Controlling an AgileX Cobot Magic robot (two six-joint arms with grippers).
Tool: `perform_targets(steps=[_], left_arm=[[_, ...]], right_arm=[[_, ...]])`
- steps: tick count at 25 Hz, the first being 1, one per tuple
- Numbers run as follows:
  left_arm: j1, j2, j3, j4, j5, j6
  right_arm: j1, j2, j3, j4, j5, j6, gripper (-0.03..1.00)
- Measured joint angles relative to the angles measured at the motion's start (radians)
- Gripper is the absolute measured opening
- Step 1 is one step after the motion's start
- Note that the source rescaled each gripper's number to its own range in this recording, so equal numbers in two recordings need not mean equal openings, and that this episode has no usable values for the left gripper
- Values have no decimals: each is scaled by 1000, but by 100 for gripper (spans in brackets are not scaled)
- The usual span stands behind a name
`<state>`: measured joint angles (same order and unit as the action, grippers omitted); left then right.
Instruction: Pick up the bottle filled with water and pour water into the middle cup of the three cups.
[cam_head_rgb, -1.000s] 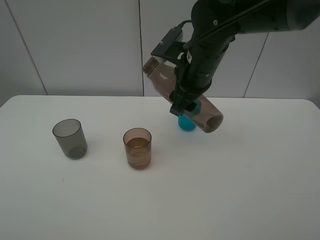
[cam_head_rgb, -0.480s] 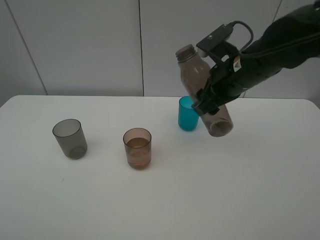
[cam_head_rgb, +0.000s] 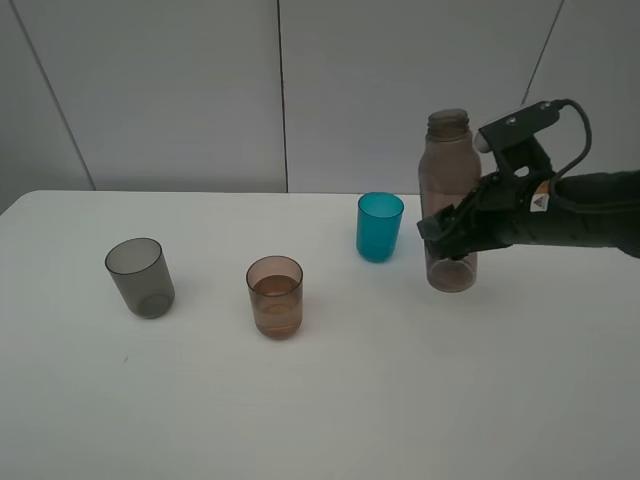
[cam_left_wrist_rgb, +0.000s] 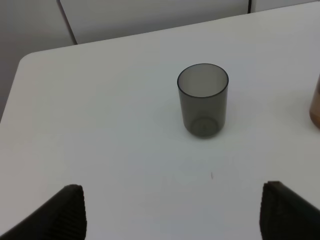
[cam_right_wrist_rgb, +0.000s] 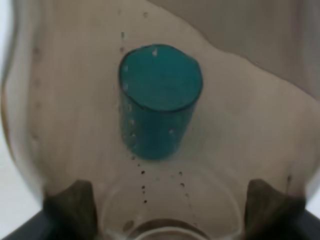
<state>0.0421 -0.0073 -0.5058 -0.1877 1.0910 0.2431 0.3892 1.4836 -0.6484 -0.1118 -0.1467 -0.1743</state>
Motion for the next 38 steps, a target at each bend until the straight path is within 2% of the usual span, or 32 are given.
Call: perform_targets(steps=[4,5,8,20,28,38], left_arm=[[0,0,0,0,0,0],[0,0,0,0,0,0],[0,0,0,0,0,0],[0,0,0,0,0,0],[0,0,0,0,0,0],[0,0,0,0,0,0]], right_arm=[[-24,0,104,59,-212,0,0],[-24,0,133,86,-292,0,0],[-24,18,147,112,-348,0,0],[-24,167,150,130,-452,0,0],[-24,207,149,135,-481,0,0],[-24,213,149,150,-471,0,0]])
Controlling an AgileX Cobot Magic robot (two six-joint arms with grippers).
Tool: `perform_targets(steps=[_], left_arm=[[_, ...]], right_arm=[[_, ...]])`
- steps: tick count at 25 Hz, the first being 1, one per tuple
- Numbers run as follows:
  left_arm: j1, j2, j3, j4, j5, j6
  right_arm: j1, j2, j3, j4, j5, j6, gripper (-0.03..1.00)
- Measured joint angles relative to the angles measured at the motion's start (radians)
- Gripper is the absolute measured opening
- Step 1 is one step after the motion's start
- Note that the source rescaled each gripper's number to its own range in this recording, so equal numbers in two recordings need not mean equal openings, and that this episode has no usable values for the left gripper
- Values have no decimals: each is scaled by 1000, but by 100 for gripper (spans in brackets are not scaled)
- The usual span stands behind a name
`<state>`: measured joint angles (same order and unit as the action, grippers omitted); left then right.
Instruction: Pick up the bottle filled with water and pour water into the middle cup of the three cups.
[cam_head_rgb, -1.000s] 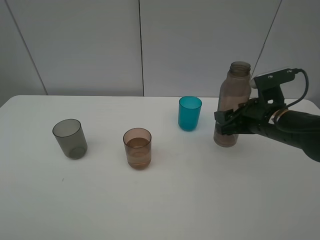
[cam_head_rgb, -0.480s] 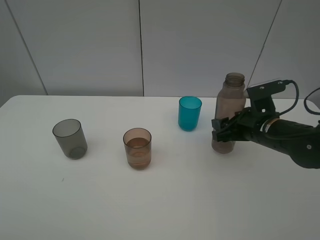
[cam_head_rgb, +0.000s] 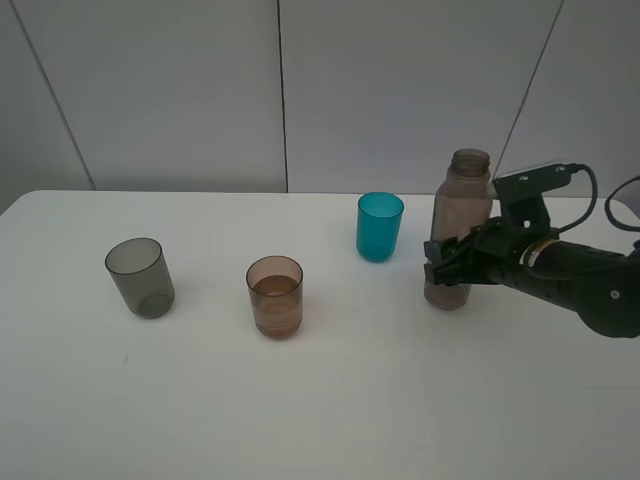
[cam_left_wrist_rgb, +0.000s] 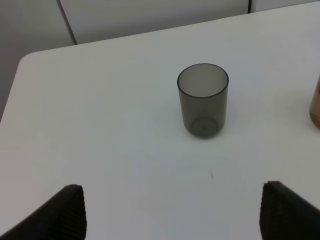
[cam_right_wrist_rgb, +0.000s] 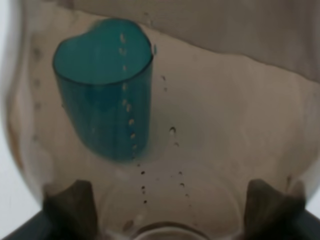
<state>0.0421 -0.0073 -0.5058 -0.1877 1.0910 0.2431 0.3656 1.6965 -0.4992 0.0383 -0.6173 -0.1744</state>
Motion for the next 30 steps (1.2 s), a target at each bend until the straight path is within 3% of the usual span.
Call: perform_targets(steps=[30], left_arm=[[0,0,0,0,0,0]], right_arm=[[0,34,0,1,19,14,0]])
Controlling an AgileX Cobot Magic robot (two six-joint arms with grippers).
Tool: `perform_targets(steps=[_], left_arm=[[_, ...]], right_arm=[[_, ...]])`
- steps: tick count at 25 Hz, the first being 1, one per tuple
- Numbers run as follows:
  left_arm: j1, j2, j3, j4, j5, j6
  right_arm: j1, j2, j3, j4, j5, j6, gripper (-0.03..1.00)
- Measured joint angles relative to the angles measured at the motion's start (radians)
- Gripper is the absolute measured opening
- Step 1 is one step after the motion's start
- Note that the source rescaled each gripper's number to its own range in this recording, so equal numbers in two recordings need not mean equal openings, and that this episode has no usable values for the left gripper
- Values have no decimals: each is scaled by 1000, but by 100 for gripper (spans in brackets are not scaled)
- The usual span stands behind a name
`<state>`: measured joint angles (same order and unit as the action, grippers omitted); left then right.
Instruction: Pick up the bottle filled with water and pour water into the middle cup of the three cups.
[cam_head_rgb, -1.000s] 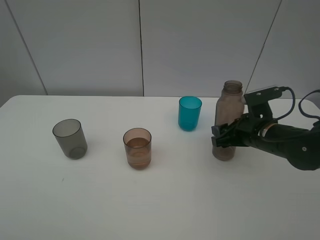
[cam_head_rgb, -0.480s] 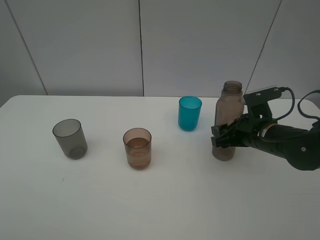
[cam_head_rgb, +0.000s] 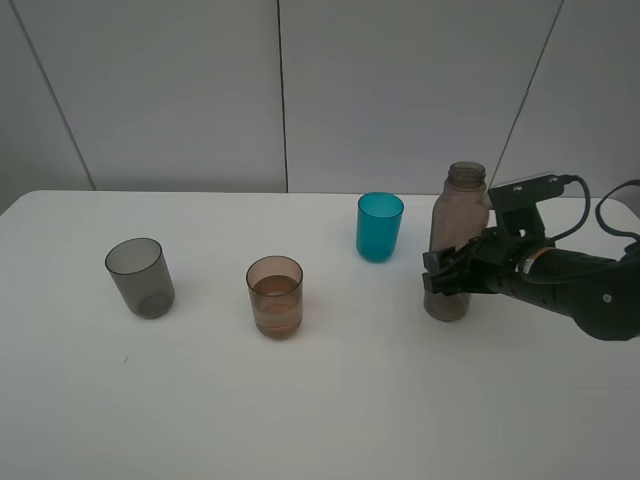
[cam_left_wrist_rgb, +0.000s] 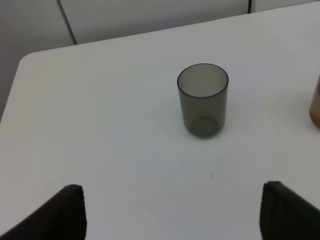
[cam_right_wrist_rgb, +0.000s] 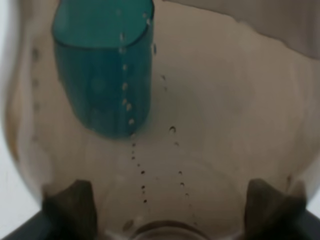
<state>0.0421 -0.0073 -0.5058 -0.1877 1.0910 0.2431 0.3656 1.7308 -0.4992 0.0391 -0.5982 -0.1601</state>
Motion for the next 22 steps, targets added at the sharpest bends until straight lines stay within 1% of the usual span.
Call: perform_targets(steps=[11,12,13,15,16,17,19,21,22], left_arm=[[0,0,0,0,0,0],[0,0,0,0,0,0],[0,0,0,0,0,0],[0,0,0,0,0,0],[0,0,0,0,0,0],[0,0,0,0,0,0],[0,0,0,0,0,0],[0,0,0,0,0,0],[0,0,0,0,0,0]], right_arm=[[0,0,0,0,0,2,0],[0,0,0,0,0,2,3],[0,0,0,0,3,3,10],[0,0,0,0,17,4,36],[0,0,0,0,19,4,52],[0,0,0,0,18,4,65],[0,0,0,0,22,4,79],[0,0,0,0,22,4,85],[0,0,0,0,22,4,86]])
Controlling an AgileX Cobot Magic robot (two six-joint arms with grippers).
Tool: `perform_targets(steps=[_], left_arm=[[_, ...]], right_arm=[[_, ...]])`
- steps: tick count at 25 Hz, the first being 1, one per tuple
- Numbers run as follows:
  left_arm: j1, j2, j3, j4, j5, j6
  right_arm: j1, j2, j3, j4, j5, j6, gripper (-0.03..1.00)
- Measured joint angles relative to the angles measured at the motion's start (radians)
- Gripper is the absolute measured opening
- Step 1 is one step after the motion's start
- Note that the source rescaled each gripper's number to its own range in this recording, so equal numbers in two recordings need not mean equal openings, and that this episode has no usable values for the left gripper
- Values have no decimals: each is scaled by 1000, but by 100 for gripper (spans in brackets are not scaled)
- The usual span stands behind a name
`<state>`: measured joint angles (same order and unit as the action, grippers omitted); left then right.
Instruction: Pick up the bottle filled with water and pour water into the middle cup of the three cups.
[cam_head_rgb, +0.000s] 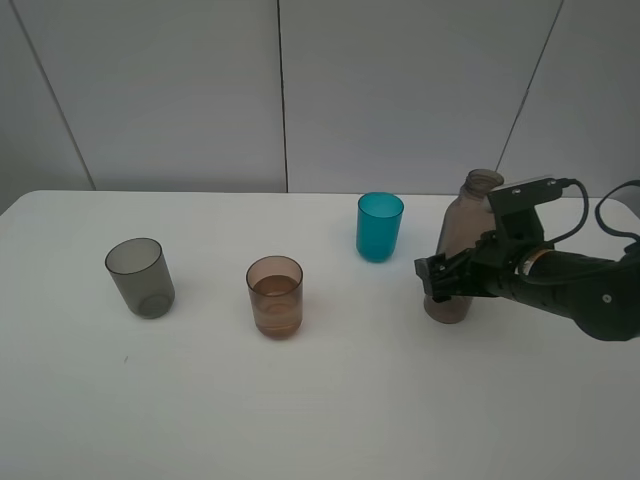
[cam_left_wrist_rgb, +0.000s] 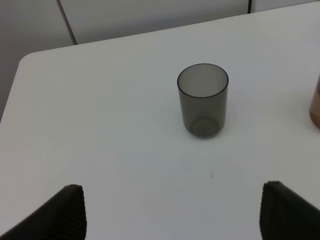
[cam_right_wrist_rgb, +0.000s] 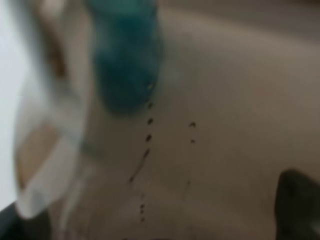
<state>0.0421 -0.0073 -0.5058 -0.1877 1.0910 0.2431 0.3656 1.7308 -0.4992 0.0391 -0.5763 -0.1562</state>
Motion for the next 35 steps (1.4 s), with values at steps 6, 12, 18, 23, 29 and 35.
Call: perform_targets(steps=[6,12,18,23,29,35], left_arm=[[0,0,0,0,0,0],[0,0,0,0,0,0],[0,0,0,0,0,0],[0,0,0,0,0,0],[0,0,0,0,0,0],[0,0,0,0,0,0]], right_arm=[[0,-1,0,0,13,0,86],[0,-73,0,-3,108,0,86],[0,-174,61,5,116,0,86],[0,-237,138,79,85,0,88],[0,-313,182,108,138,29,99],[0,-480,185,108,301,83,100]])
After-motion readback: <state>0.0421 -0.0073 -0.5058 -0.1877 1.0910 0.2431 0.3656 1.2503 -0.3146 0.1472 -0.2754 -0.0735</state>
